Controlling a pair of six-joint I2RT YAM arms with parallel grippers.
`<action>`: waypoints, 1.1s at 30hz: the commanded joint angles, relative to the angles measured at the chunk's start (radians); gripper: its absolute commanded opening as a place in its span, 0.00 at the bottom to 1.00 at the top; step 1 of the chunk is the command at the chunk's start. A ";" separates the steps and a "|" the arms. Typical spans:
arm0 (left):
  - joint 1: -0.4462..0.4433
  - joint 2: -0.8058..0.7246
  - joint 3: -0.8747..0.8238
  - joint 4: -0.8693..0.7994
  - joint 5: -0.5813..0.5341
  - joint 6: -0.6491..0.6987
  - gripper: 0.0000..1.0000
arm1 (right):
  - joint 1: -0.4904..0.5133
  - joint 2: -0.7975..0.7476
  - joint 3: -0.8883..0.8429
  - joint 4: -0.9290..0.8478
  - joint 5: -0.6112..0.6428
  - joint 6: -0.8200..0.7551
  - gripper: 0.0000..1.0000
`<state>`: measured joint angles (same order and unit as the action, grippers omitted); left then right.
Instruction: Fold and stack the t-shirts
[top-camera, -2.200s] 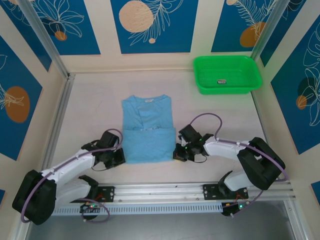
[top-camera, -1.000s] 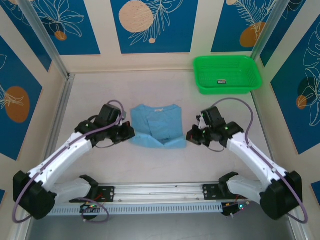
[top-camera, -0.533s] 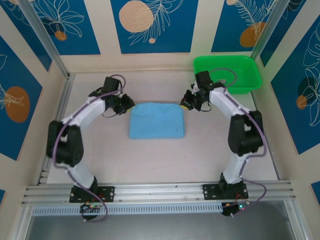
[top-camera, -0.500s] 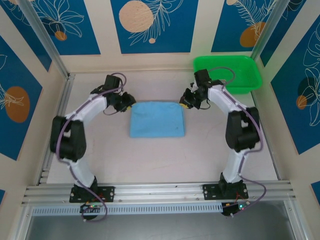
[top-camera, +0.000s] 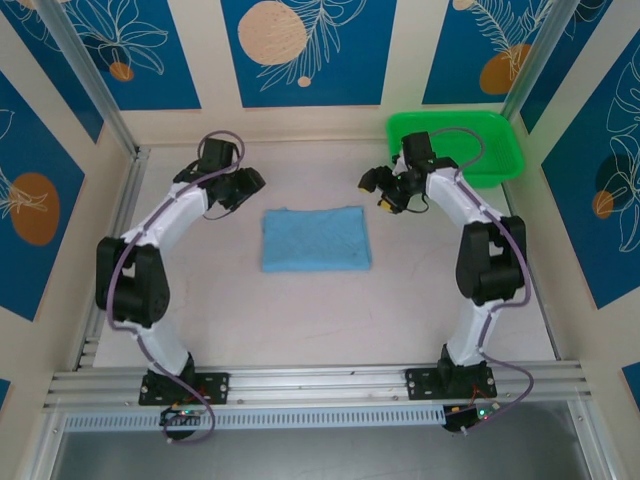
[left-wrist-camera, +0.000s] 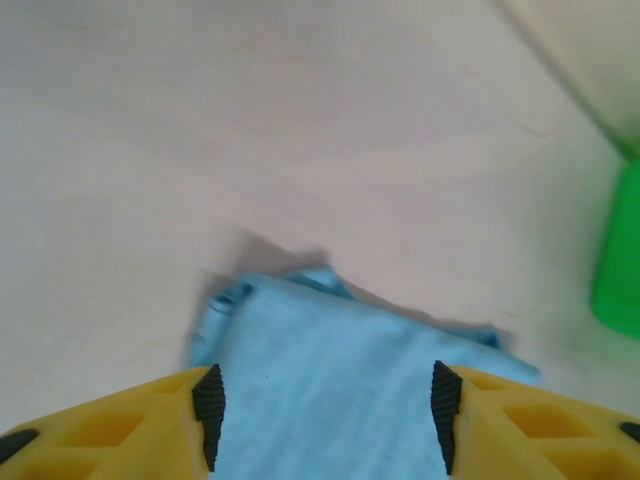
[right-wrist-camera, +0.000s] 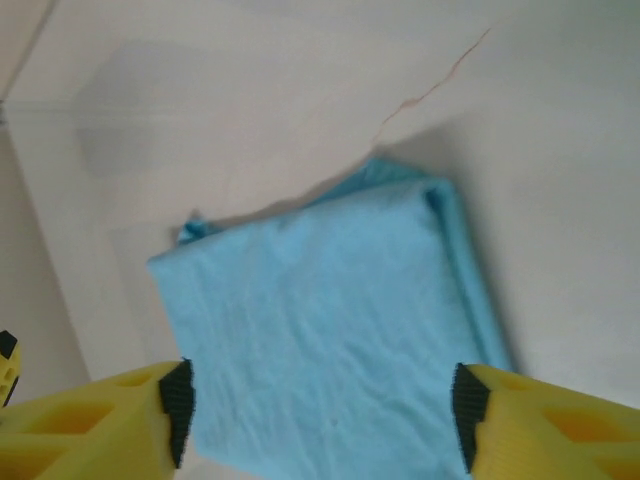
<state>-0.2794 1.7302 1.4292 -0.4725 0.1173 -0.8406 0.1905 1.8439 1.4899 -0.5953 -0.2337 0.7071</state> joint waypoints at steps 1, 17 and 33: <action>-0.105 -0.039 -0.074 0.022 -0.039 0.038 0.49 | 0.074 -0.063 -0.141 0.142 -0.117 0.029 0.60; -0.339 0.038 -0.500 0.176 -0.099 0.106 0.44 | 0.234 -0.025 -0.556 0.363 -0.067 0.110 0.37; -0.338 -0.501 -0.875 0.006 -0.217 -0.017 0.79 | 0.349 -0.371 -0.873 0.397 0.078 0.186 0.44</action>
<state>-0.6231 1.2789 0.5480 -0.2272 -0.0177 -0.8421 0.5392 1.5131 0.6273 -0.1230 -0.2153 0.8726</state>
